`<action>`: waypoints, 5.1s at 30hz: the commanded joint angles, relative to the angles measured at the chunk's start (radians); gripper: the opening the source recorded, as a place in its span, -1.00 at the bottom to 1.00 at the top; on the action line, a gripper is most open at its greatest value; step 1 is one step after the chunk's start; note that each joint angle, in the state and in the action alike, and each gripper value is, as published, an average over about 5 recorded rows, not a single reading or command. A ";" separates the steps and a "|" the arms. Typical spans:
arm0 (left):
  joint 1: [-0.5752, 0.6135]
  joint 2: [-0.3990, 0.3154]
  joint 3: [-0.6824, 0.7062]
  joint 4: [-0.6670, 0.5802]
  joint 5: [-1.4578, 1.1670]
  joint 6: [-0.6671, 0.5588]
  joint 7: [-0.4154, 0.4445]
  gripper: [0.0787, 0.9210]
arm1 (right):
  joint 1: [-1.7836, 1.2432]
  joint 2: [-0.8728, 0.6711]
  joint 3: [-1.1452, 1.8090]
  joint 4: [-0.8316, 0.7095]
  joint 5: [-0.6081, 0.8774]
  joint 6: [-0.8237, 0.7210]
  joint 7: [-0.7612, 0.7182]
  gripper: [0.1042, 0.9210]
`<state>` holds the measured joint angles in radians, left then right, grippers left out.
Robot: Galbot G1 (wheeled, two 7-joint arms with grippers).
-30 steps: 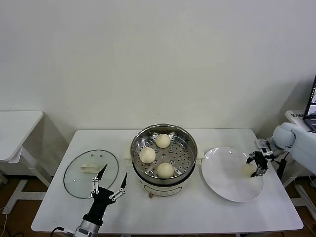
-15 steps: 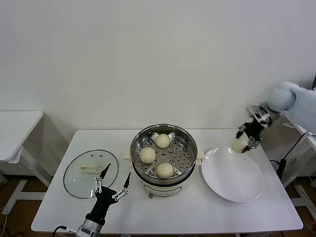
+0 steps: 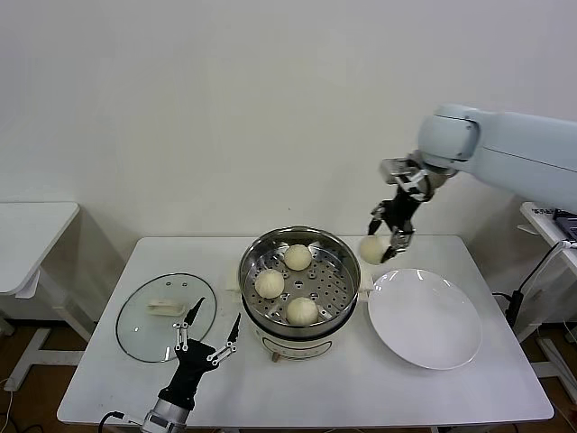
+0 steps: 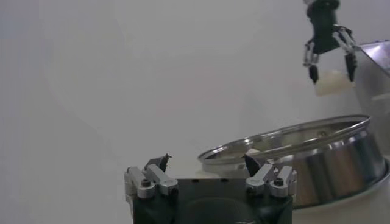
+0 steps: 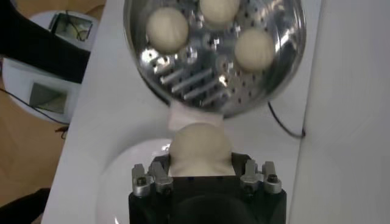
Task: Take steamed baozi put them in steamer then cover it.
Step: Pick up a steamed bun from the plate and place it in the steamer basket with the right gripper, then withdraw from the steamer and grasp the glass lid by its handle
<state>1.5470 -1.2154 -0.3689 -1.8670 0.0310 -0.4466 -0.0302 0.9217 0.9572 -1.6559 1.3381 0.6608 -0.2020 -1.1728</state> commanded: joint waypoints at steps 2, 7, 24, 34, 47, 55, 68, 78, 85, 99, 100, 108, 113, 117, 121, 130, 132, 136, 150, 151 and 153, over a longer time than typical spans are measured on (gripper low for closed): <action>0.001 0.005 -0.004 0.005 -0.001 -0.003 -0.003 0.77 | -0.098 0.201 -0.045 -0.057 0.059 -0.039 0.092 0.43; 0.003 0.009 -0.009 0.008 -0.002 -0.005 -0.005 0.77 | -0.155 0.247 -0.034 -0.117 0.043 -0.037 0.117 0.43; 0.004 0.009 -0.017 0.009 -0.004 -0.008 -0.007 0.77 | -0.194 0.283 -0.048 -0.158 -0.007 -0.033 0.118 0.44; 0.005 0.008 -0.020 0.011 -0.005 -0.010 -0.007 0.77 | -0.195 0.280 -0.050 -0.159 -0.042 -0.033 0.091 0.46; 0.004 0.007 -0.021 0.009 -0.004 -0.006 -0.010 0.77 | -0.200 0.234 0.036 -0.128 -0.040 -0.026 0.121 0.76; -0.001 0.005 -0.020 0.002 0.012 0.001 -0.011 0.77 | -0.190 0.086 0.247 -0.002 0.028 0.060 0.347 0.76; -0.012 0.003 -0.021 -0.026 0.174 0.065 -0.073 0.77 | -0.537 -0.226 0.561 0.224 0.030 0.327 1.444 0.76; -0.041 -0.004 -0.024 -0.026 0.271 0.096 -0.113 0.77 | -1.262 -0.338 1.248 0.252 -0.097 0.486 1.670 0.76; -0.070 -0.024 -0.030 -0.004 0.326 0.105 -0.115 0.77 | -1.737 -0.219 1.750 0.232 -0.259 0.522 1.637 0.76; -0.104 0.022 -0.115 0.191 0.673 0.208 -0.209 0.77 | -2.170 0.175 2.162 0.203 -0.469 0.605 1.520 0.76; -0.103 0.027 -0.122 0.210 0.706 0.213 -0.220 0.77 | -2.186 0.190 2.170 0.200 -0.474 0.613 1.509 0.76; -0.105 0.040 -0.178 0.344 0.988 0.264 -0.327 0.77 | -2.253 0.256 2.189 0.186 -0.501 0.649 1.469 0.76; -0.132 0.034 -0.213 0.391 1.163 0.287 -0.379 0.77 | -2.256 0.275 2.186 0.182 -0.509 0.652 1.459 0.76; -0.168 0.034 -0.212 0.420 1.234 0.310 -0.392 0.77 | -2.256 0.284 2.181 0.184 -0.516 0.649 1.456 0.76; -0.201 0.037 -0.199 0.437 1.276 0.323 -0.389 0.77 | -2.258 0.290 2.172 0.186 -0.524 0.647 1.453 0.76; -0.251 0.040 -0.179 0.462 1.282 0.335 -0.374 0.77 | -2.262 0.299 2.170 0.182 -0.530 0.645 1.446 0.76; -0.261 0.039 -0.175 0.469 1.281 0.337 -0.369 0.77 | -2.261 0.301 2.170 0.178 -0.531 0.645 1.446 0.76; -0.289 0.039 -0.168 0.493 1.282 0.341 -0.360 0.77 | -2.259 0.305 2.170 0.174 -0.532 0.645 1.445 0.76; -0.364 0.041 -0.143 0.545 1.287 0.349 -0.337 0.77 | -2.262 0.326 2.176 0.171 -0.544 0.646 1.445 0.76; -0.370 0.041 -0.142 0.550 1.287 0.349 -0.336 0.77 | -2.262 0.326 2.178 0.172 -0.545 0.646 1.445 0.76; -0.380 0.040 -0.140 0.556 1.288 0.350 -0.335 0.77 | -2.264 0.327 2.180 0.173 -0.547 0.646 1.445 0.76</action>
<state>1.2162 -1.1753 -0.5153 -1.3460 1.3011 -0.1020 -0.3723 -1.3368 1.2785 0.5185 1.5086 0.1186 0.4424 0.2726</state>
